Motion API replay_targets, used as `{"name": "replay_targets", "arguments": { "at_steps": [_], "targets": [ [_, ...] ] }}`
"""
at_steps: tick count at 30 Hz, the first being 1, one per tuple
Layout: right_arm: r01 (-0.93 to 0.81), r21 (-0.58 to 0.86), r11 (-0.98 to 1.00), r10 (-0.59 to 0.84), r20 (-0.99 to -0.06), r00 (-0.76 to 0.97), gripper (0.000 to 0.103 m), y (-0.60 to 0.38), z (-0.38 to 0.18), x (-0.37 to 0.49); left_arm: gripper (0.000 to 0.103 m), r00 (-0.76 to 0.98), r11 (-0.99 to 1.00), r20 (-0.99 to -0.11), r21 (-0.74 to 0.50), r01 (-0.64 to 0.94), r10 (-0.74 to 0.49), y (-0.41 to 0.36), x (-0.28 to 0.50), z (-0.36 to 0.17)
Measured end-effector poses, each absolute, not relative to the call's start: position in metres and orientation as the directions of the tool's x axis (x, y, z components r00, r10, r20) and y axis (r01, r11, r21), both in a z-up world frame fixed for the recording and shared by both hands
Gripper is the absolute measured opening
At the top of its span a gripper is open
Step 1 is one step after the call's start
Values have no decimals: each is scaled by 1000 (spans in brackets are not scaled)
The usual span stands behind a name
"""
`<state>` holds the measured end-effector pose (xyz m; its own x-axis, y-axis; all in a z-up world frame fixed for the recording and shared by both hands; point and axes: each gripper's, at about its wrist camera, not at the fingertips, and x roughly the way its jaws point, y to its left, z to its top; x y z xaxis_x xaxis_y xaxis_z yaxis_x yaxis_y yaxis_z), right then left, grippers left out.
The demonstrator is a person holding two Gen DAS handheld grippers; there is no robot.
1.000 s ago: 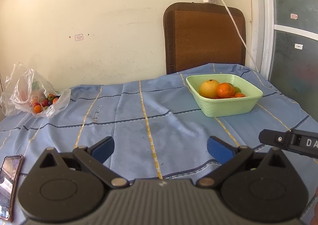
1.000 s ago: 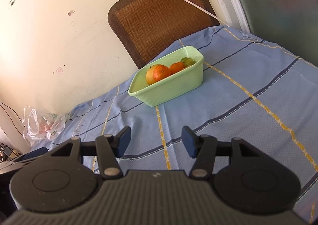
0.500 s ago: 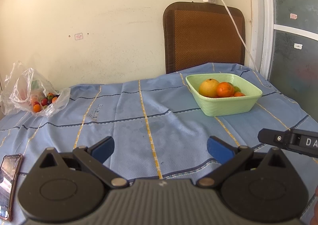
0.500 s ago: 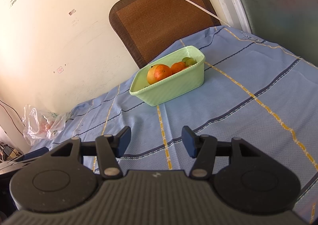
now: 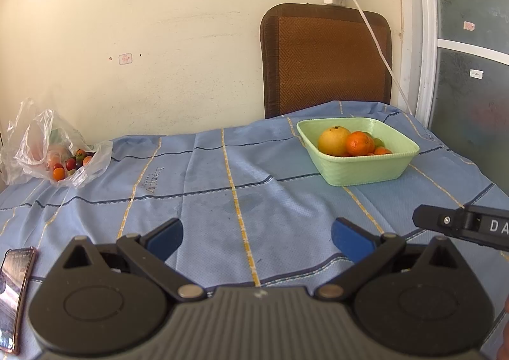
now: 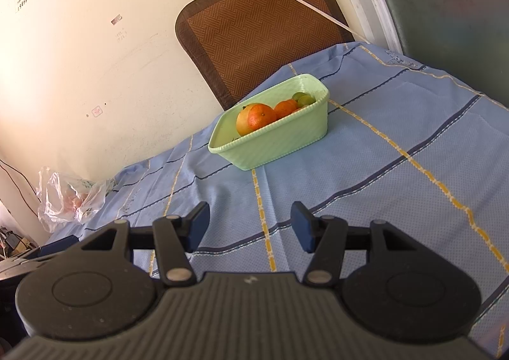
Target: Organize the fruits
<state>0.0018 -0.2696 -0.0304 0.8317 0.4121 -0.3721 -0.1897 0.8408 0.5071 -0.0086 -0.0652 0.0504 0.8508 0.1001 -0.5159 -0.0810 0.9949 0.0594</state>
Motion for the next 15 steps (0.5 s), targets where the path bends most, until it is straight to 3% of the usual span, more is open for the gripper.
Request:
{"name": "replay_targets", "arguments": {
  "at_steps": [15],
  "targets": [
    [-208, 494, 844, 417, -362, 834, 59, -268, -27, 1, 103, 858, 996, -506, 53, -71, 88, -63, -10, 53]
  ]
}}
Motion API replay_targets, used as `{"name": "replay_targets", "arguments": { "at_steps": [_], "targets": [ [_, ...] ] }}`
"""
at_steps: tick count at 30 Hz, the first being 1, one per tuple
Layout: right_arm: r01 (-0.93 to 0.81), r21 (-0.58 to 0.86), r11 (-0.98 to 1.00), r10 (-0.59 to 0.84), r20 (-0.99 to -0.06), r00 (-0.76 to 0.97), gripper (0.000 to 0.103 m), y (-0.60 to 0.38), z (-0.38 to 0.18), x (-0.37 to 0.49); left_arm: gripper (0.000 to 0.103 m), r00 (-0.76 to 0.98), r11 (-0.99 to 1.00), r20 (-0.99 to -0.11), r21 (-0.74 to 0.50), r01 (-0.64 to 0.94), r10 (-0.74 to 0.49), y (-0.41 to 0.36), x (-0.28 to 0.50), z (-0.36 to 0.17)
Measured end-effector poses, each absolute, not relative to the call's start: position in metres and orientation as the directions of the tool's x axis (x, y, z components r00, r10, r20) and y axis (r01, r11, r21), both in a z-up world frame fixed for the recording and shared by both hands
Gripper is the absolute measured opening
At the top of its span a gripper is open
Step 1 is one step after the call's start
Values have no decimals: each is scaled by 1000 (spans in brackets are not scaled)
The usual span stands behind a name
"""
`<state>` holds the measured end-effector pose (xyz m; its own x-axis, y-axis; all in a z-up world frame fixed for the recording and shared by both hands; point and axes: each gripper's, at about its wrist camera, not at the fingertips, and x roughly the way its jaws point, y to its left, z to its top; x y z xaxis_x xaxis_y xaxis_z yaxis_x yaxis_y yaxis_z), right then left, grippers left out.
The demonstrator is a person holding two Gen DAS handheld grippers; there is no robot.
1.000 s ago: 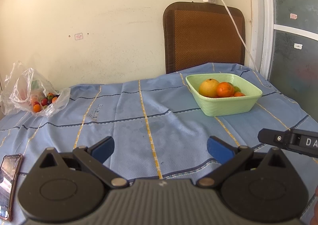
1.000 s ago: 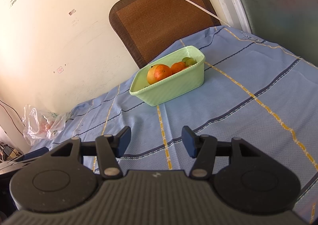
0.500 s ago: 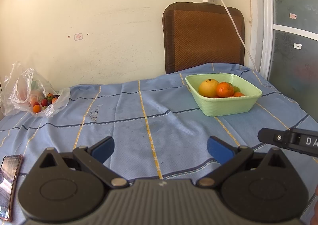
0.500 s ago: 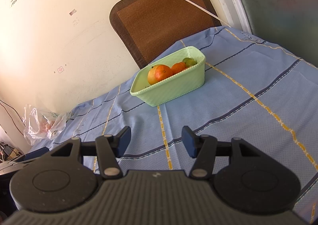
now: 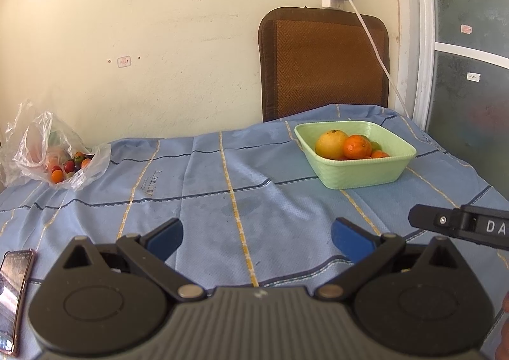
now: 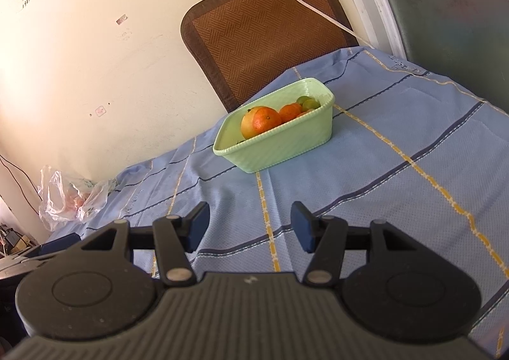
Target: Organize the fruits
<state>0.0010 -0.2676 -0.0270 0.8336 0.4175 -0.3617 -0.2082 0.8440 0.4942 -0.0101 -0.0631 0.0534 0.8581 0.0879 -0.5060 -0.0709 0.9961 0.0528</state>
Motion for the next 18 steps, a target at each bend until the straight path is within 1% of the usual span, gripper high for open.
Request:
{"name": "replay_targets", "arguments": {
  "at_steps": [18],
  "targets": [
    [-209, 494, 844, 418, -363, 833, 59, -268, -28, 1, 103, 866, 996, -493, 55, -71, 89, -62, -11, 54]
  ]
}}
